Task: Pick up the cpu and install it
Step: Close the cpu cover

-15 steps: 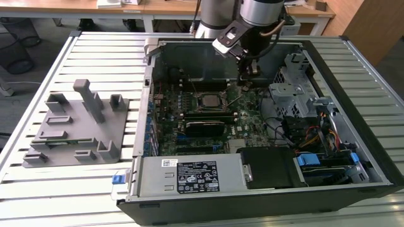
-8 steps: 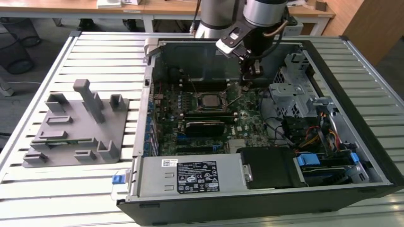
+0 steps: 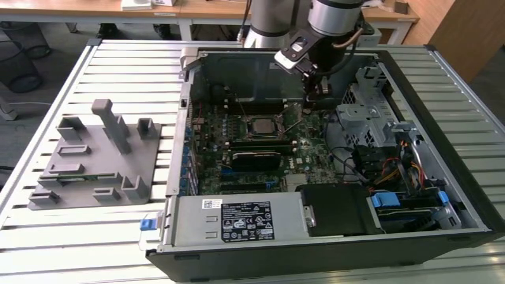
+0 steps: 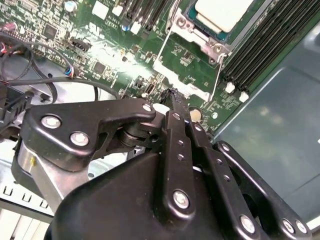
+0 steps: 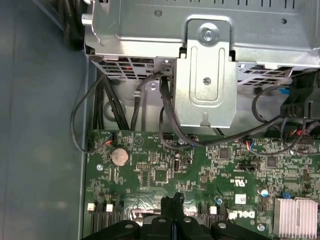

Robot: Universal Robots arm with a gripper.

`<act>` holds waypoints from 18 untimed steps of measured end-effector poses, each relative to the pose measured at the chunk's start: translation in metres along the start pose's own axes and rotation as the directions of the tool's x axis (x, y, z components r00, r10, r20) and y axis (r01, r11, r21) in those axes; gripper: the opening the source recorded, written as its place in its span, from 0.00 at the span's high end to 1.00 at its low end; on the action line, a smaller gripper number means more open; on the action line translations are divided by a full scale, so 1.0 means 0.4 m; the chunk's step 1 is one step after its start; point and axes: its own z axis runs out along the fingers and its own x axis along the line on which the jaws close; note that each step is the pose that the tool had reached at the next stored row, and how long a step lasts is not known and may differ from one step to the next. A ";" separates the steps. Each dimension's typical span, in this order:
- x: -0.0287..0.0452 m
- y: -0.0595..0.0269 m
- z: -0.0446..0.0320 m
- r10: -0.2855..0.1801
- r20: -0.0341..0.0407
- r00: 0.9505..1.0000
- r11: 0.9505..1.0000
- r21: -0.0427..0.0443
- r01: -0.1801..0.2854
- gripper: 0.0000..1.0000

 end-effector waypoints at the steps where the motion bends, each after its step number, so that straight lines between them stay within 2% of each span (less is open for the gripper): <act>1: 0.001 0.003 0.002 0.000 0.000 1.000 1.000 0.000 0.000 0.89; 6: 0.003 0.017 0.011 0.000 0.000 1.000 1.000 0.004 0.000 0.89; 18: 0.005 0.024 0.037 -0.006 0.000 1.000 1.000 0.004 0.006 0.89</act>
